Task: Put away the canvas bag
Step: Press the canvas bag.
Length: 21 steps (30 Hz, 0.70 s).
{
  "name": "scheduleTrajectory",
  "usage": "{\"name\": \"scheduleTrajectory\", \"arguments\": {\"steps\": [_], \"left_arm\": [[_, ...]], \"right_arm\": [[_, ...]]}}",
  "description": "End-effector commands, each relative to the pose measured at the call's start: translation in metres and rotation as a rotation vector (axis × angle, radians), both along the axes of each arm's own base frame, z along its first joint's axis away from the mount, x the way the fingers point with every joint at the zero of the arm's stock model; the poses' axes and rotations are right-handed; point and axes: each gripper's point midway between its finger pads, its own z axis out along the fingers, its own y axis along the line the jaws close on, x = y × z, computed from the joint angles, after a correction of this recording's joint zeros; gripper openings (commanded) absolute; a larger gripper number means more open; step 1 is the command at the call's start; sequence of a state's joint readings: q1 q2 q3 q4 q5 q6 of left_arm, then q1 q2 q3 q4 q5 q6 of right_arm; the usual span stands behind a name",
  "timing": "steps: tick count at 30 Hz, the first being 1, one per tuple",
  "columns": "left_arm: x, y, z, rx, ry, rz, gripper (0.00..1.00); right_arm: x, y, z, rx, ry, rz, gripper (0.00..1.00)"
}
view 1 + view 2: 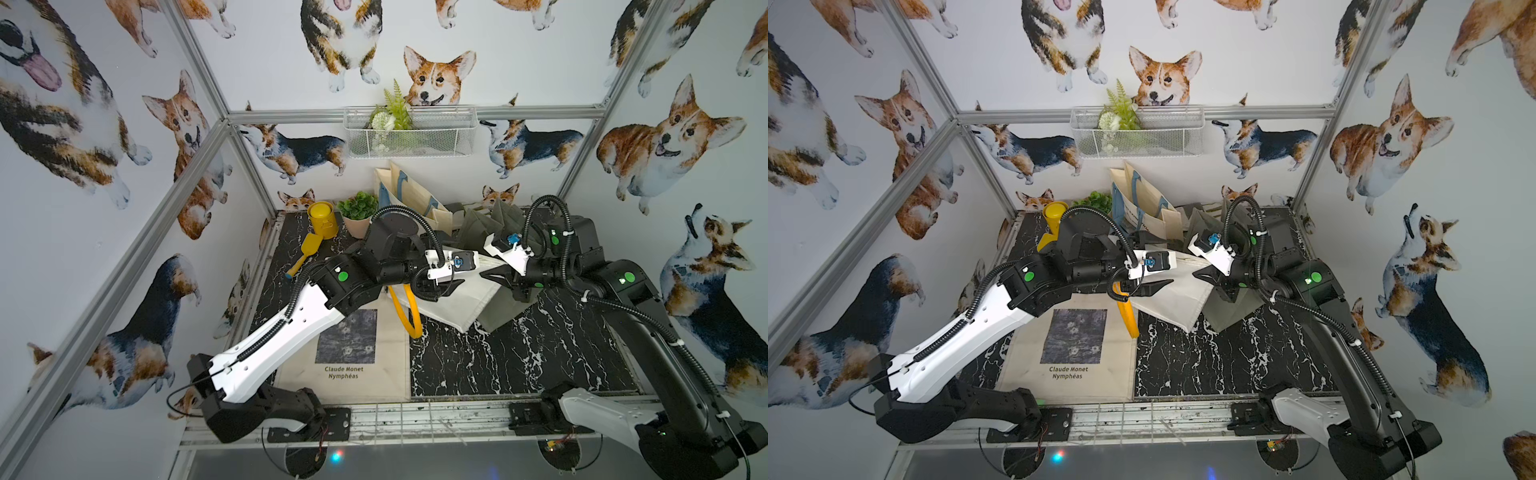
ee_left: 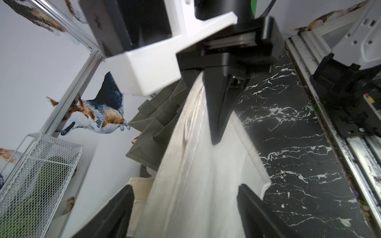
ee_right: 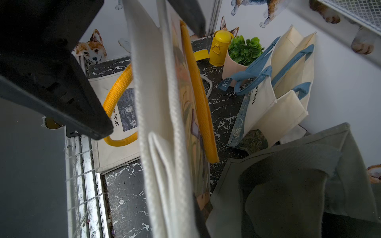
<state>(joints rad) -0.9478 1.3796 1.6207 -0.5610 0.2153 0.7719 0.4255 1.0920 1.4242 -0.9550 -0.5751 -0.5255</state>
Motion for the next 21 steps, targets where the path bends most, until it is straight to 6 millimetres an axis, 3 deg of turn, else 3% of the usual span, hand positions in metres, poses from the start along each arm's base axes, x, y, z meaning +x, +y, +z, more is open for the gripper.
{"name": "scheduleTrajectory", "arguments": {"steps": [1,4,6,11,13,16,17,19,21], "left_arm": [[0.008,0.002,-0.001,0.046,-0.054,0.033,0.82],[0.016,-0.001,-0.013,0.088,-0.049,0.052,0.81],[0.019,-0.005,-0.021,0.107,-0.024,0.054,0.75],[0.021,-0.011,-0.03,0.117,0.023,0.054,0.23],[0.023,-0.009,-0.025,0.089,0.018,0.061,0.04],[0.028,-0.001,-0.009,-0.017,0.048,0.079,0.0],[0.029,0.003,-0.003,-0.06,0.067,0.08,0.0],[0.029,0.011,0.01,-0.148,0.112,0.069,0.0],[0.028,0.02,0.024,-0.255,0.149,0.043,0.0]], "right_arm": [[-0.003,-0.003,-0.001,-0.03,-0.02,0.02,0.0],[-0.005,-0.002,0.001,-0.019,-0.03,0.027,0.0],[-0.005,-0.002,0.002,-0.015,-0.035,0.028,0.0],[-0.003,-0.001,0.002,0.011,-0.038,0.004,0.01],[-0.003,-0.001,0.002,0.03,-0.041,-0.006,0.13],[-0.002,-0.001,-0.002,0.065,-0.033,-0.035,0.55],[-0.002,0.0,-0.003,0.081,-0.027,-0.043,0.61],[-0.003,0.003,-0.003,0.117,-0.015,-0.038,0.62],[-0.002,0.007,-0.003,0.161,-0.008,-0.04,0.7]]}}
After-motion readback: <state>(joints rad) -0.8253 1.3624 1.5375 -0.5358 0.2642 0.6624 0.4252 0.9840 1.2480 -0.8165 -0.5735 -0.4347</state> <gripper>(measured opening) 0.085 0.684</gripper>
